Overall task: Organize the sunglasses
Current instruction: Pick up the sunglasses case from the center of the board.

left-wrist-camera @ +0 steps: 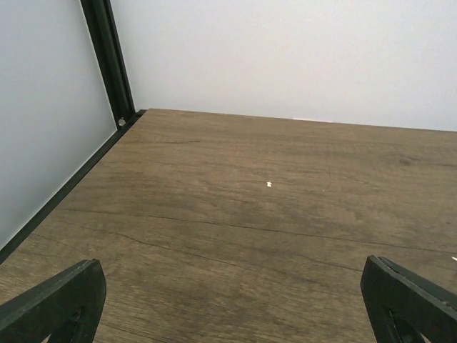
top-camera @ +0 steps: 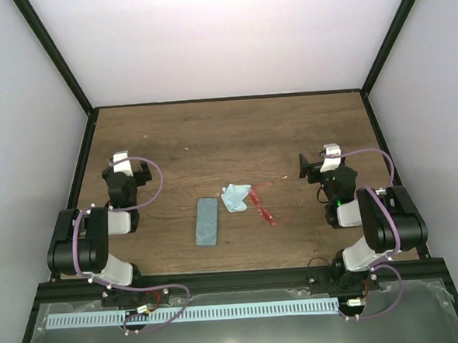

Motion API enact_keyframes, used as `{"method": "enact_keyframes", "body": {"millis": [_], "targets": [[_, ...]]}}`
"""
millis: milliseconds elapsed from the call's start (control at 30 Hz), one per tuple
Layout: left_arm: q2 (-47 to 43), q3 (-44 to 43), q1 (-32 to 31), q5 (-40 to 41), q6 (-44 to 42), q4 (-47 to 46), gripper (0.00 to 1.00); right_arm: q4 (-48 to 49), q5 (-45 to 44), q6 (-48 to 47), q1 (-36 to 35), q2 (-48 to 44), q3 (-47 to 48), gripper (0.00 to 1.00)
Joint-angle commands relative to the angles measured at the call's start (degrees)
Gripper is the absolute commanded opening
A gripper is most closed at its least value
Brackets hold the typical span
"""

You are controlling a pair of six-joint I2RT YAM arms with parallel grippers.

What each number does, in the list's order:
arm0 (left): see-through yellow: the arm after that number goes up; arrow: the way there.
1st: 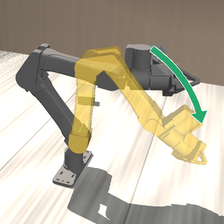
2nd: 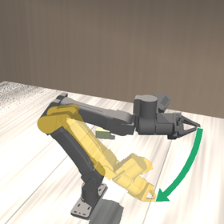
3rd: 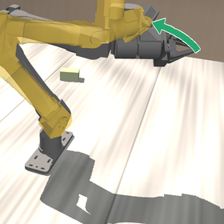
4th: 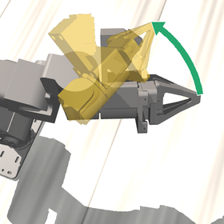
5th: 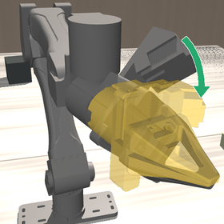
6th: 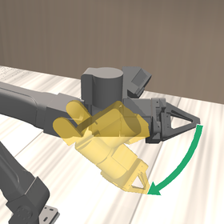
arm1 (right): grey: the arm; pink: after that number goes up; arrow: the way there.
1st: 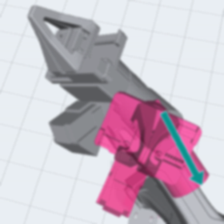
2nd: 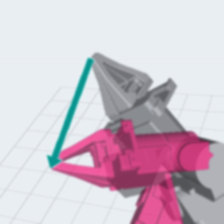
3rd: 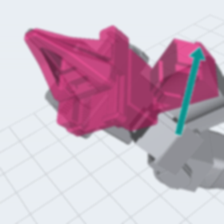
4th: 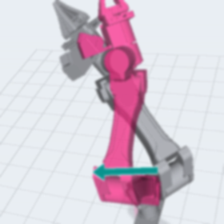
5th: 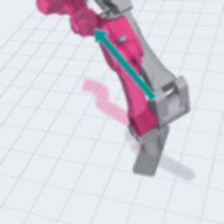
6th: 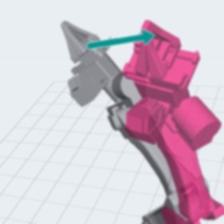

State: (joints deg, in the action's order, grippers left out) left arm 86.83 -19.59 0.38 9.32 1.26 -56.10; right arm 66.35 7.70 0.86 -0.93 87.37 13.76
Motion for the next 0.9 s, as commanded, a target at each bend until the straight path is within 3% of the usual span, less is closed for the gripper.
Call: {"method": "enact_keyframes", "body": {"millis": [0, 167, 333, 400, 467, 533, 600, 667, 767, 867], "targets": [[0.18, 0.01, -0.04, -0.77, -0.2, -2.05, 1.0, 2.03, -0.24, -0.69, 0.3, 0.25, 1.18, 1.0], [-0.43, -0.06, 0.05, -2.5, -0.94, -2.07, 1.0, 2.0, -0.25, -0.69, 0.28, 0.25, 1.18, 1.0], [-6.17, -9.36, -0.27, -7.77, -1.74, 18.63, 1.0, -0.09, -1.29, 0.0, 0.57, -1.36, 1.77, 1.0], [-10.86, -10.71, -0.29, -11.15, -0.63, 23.1, 1.0, -20.81, -5.52, 2.13, -0.49, -8.05, 8.48, 1.0], [-14.54, -14.17, -0.42, -8.52, 6.23, 32.03, 1.0, -43.63, -8.73, 7.24, -0.46, -10.18, 19.52, 1.0], [-16.98, -18.19, -2.46, -2.57, 11.82, 41.67, 1.0, -59.74, 0.35, 6.77, -0.09, -10.13, 28.46, 1.0], [-18.82, -21.7, -6.88, 5.32, 15.82, 51.09, 1.0, -67.52, 10.34, 10.55, -0.18, -11.8, 32.92, 1.0], [-19.72, -25.56, -11.78, 10.11, 18.64, 60.56, 1.0, -74.43, 11.92, 20.14, -0.21, -13.33, 35.4, 1.0], [-19.45, -28.58, -18.8, 8.3, 18.72, 69.05, 1.0, -87.91, 14.28, 26.39, -0.13, -12.15, 41.35, 1.0], [-18.22, -29.98, -24.77, 8.9, 23.18, 77.76, 1.0, -89.61, 25.75, 28.18, 3.04, -12.63, 37.65, 1.0]]}}
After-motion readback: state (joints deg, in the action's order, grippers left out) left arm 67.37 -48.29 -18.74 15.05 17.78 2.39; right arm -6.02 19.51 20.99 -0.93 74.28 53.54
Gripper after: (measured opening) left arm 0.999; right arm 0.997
